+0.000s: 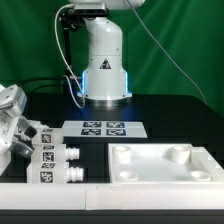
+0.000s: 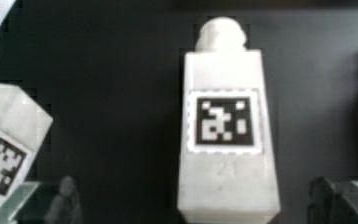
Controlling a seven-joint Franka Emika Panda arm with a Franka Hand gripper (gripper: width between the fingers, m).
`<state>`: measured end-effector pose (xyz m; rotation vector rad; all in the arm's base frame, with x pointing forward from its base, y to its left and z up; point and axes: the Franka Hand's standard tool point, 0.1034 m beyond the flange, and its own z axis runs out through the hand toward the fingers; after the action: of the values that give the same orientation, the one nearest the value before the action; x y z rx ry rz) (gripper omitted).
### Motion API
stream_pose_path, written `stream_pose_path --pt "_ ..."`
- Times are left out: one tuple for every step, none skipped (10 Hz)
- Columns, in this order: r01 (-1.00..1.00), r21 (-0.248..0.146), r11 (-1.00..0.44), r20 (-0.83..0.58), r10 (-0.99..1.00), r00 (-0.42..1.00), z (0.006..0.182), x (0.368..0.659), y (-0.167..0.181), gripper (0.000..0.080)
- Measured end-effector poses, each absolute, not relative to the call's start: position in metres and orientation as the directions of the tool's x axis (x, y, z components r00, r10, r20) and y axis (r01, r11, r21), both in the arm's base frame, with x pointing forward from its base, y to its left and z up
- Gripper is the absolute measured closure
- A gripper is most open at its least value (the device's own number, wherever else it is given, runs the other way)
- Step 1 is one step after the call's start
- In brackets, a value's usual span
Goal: Assemble one leg
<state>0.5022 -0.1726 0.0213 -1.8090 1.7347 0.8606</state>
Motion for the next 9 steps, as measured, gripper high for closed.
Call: stream_pose_path --pt "-0.995 0.080 -0.067 -0.722 -0.691 -0.012 0.018 0.502 -0.171 0.0150" --pt "-0.994 0.077 -0.072 -0.720 -0.694 -0.006 0.018 0.505 -0.168 0.0150" --pt "-0.994 0.074 -0.077 -0.718 -0.696 0.001 0.018 0.508 -0.165 0.0150" --pt "-0.994 0.069 -0.079 -0.712 -0.703 0.007 0.016 0.510 -0.163 0.0150" --pt "-0.995 0.066 -0.076 -0.701 -0.713 0.008 0.012 0.511 -0.163 0.0150" --pt "-0.995 0.064 -0.078 -0.697 -0.717 0.011 0.009 0.511 -0.160 0.0150" --pt "-0.995 0.064 -0.080 -0.695 -0.719 0.013 0.008 0.511 -0.158 0.0150" --pt "-0.995 0.066 -0.079 -0.691 -0.723 0.012 0.005 0.511 -0.156 0.0150" --pt "-0.995 0.068 -0.078 -0.692 -0.722 0.009 0.005 0.510 -0.156 0.0150"
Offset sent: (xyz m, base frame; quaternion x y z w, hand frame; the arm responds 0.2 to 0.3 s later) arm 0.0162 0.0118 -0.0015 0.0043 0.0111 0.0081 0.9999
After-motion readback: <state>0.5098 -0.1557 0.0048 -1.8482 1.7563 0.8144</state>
